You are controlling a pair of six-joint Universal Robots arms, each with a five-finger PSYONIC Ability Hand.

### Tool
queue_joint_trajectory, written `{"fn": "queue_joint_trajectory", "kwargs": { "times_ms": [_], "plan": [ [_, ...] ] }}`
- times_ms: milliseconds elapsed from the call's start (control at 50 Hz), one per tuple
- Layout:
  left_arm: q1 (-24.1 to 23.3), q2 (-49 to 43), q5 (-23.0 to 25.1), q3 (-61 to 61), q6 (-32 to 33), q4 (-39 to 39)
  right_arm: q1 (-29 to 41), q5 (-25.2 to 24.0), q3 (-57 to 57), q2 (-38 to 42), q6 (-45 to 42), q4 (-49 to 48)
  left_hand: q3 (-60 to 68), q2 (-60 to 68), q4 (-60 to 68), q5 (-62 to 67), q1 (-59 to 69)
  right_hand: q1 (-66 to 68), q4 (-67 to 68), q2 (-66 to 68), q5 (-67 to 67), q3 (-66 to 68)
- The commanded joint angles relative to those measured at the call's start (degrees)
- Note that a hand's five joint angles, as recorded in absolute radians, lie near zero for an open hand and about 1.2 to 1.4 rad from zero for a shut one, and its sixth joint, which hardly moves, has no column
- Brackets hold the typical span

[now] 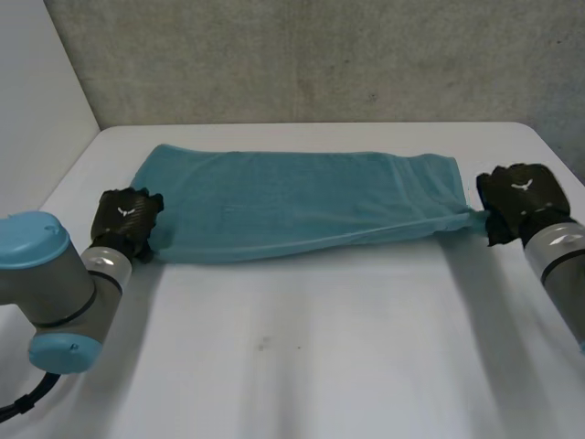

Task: Fold the laundry

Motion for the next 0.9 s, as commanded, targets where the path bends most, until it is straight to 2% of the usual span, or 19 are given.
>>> {"fn": "queue_joint_trajectory", "kwargs": {
  "times_ms": [20,260,280,300,320,340,360,380,540,580,620,640,680,700,740,760,780,860,900],
  "plan": [
    [1.39,-1.08,-0.20,0.11,1.31,0.30,-2.88,-0.07,-0.55,-0.27,1.30,-0.03,1.14,1.23,1.33,1.39,0.66,23.74,11.70,12.41,13.38,12.05],
    [4.82,-1.08,-0.29,-0.33,1.39,-0.05,-4.11,0.02,-1.26,0.26,1.12,-0.03,2.82,2.91,3.01,3.07,2.34,23.74,11.70,12.41,13.38,12.05],
    [5.25,-0.82,-0.38,-0.42,1.31,-0.14,-4.03,0.02,-1.26,0.35,1.12,-0.03,7.15,7.24,7.34,7.40,6.67,23.74,11.70,12.41,13.38,12.05],
    [5.78,-0.56,-0.29,-0.59,1.31,-0.23,-4.02,0.02,-1.26,0.35,1.12,-0.03,18.02,18.11,18.21,18.26,17.53,23.74,11.70,12.41,13.38,12.05],
    [5.79,-0.56,-0.29,-0.59,1.31,-0.23,-4.02,0.02,-1.26,0.35,1.12,-0.03,18.13,18.22,18.32,18.37,17.64,23.74,11.70,12.41,13.38,12.05],
    [6.22,-0.12,-0.21,-0.85,1.22,-0.14,-4.02,0.10,-1.26,0.44,1.12,-0.03,34.12,34.20,34.30,34.36,33.63,23.74,11.70,12.41,13.38,12.05],
    [6.23,-0.12,-0.21,-0.86,1.22,-0.14,-4.02,0.10,-1.26,0.35,1.21,-0.03,34.28,34.36,34.46,34.52,33.79,23.74,11.70,12.41,13.38,12.05],
    [6.49,0.75,-0.12,-1.20,0.96,-0.23,-4.02,0.10,-1.26,0.35,1.21,-0.03,52.74,52.83,52.93,52.99,52.26,23.74,11.70,12.41,13.38,12.05],
    [6.40,7.88,-0.03,-4.11,0.69,-0.23,-4.02,0.10,-1.78,-0.09,1.03,2.44,52.93,53.01,53.11,53.17,52.44,23.74,11.70,12.41,13.38,12.05],
    [6.31,10.08,-0.03,-4.55,0.60,-0.49,-4.02,0.02,-2.75,-0.71,0.94,4.72,52.93,53.01,53.11,53.17,52.44,23.74,11.70,12.41,13.38,12.05],
    [6.31,17.86,-0.03,-5.34,0.52,-2.85,-4.02,0.02,-6.25,-4.28,0.59,11.62,52.93,53.01,53.11,53.17,52.44,23.74,11.70,12.41,13.38,12.05],
    [6.31,17.90,-0.03,-5.34,0.51,-2.86,-4.02,0.02,-6.27,-4.31,0.59,11.66,52.93,53.01,53.11,53.17,52.44,23.74,11.70,12.41,13.38,12.05],
    [6.40,25.95,0.06,-4.73,-0.10,-7.41,-4.29,-0.60,-10.55,-9.56,-0.89,21.63,52.93,53.01,53.11,53.17,52.44,23.74,11.70,12.41,13.38,12.05],
    [6.40,25.99,0.06,-4.72,-0.10,-7.43,-4.29,-0.60,-10.57,-9.58,-0.90,21.68,52.93,53.01,53.11,53.17,52.44,23.74,11.70,12.41,13.38,12.05],
    [6.58,29.68,0.15,-3.93,-0.80,-9.98,-4.46,-0.69,-15.99,-12.91,-3.87,30.78,52.93,53.01,53.11,53.17,52.44,23.74,11.70,12.41,13.38,12.05],
    [6.84,33.07,0.58,-2.89,-1.33,-12.68,-4.46,-0.69,-16.02,-12.92,-3.89,30.82,52.93,53.01,53.11,53.17,52.44,23.74,11.70,12.41,13.38,12.05],
    [6.93,35.89,1.54,-1.83,-1.59,-15.58,-4.99,-0.69,-18.37,-13.97,-5.89,34.91,52.93,53.01,53.11,53.17,52.44,23.74,11.70,12.41,13.38,12.05],
    [7.63,39.34,4.45,-0.07,-1.77,-21.06,-5.69,-0.77,-21.91,-16.09,-11.01,42.07,52.93,53.01,53.11,53.17,52.44,23.74,11.70,12.41,13.38,12.05],
    [8.33,39.78,6.12,0.29,-1.77,-23.34,-5.61,-0.86,-23.05,-17.93,-16.60,46.89,52.93,53.01,53.11,53.17,52.44,23.74,11.70,12.41,13.38,12.05]
  ]
}}
